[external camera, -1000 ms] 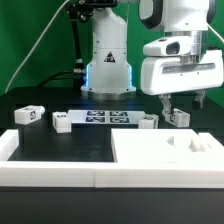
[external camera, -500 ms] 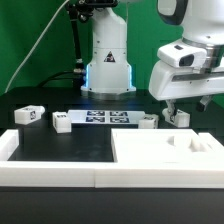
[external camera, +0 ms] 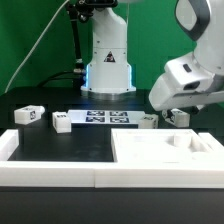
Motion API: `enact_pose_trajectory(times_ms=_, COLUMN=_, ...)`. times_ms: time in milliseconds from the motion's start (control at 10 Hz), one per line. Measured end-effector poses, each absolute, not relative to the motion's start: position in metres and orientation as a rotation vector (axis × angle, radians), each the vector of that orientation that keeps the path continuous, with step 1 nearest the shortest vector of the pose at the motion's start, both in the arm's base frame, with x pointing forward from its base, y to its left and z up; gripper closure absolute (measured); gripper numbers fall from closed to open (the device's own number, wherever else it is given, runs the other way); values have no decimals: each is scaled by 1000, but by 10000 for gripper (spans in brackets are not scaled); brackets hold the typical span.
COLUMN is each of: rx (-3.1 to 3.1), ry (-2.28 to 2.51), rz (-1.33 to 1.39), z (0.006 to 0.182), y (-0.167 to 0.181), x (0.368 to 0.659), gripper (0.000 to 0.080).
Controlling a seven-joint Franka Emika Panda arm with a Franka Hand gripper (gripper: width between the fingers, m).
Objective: Assemble one leg
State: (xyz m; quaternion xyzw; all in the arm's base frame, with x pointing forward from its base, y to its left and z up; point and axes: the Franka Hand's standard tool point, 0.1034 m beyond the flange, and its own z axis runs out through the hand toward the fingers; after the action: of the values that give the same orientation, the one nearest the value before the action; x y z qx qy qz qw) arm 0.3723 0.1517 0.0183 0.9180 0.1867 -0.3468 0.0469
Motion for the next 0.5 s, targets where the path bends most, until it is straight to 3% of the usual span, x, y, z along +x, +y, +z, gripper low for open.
enact_pose_trajectory(times_ms=200, rx=2683, ry=555, rz=-1274, z=13, y=157, x=369, gripper=151)
enact_pose_trajectory(times_ms=500, rx=2699, ry=552, rz=-1253, z=6, y=155, x=366, gripper=151)
